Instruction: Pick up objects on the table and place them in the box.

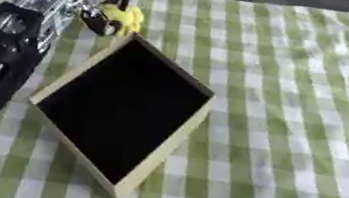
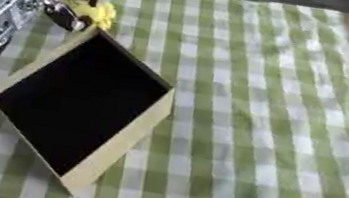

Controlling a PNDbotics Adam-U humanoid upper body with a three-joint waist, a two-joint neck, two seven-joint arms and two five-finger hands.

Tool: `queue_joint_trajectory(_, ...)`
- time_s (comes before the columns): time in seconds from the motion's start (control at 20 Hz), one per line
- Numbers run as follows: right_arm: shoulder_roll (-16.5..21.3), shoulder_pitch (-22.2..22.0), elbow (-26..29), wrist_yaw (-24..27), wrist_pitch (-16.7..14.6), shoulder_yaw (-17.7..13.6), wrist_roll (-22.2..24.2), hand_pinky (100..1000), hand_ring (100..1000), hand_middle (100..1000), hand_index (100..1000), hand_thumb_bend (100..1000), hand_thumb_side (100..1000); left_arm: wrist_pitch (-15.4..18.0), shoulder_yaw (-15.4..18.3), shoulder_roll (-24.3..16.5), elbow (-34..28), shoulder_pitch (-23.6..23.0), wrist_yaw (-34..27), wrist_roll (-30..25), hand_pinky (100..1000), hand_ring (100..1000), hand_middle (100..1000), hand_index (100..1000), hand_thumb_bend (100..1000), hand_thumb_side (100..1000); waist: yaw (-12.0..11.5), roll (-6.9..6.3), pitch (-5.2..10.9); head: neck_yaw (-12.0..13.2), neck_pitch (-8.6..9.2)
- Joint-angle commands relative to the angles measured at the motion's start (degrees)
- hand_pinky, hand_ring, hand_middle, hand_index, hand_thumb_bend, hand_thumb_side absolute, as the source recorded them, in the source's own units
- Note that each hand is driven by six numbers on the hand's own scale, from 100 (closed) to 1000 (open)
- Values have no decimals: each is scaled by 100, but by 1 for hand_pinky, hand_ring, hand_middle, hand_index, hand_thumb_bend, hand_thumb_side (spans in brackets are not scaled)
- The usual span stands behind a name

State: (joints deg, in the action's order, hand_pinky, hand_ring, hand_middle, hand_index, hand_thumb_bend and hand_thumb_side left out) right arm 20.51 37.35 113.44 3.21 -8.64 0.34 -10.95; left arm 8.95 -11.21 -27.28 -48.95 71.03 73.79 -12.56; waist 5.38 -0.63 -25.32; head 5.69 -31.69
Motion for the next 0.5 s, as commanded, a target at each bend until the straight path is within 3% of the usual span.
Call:
queue_joint_trajectory(0.05,124,83,115,44,-6,-41,27,737,747,664,834,100,1000,-33,41,-85,21,56,153,256,113,413,431,488,297,100,11,3,162,-1,3)
queue_joint_trajectory(0.5,130,2,115,35,-6,-42,27,740,750,666,835,100,1000,156,-66,-192,-261,63,-155,239,100,405,434,484,302,100,-108,-6,372,-86,-223)
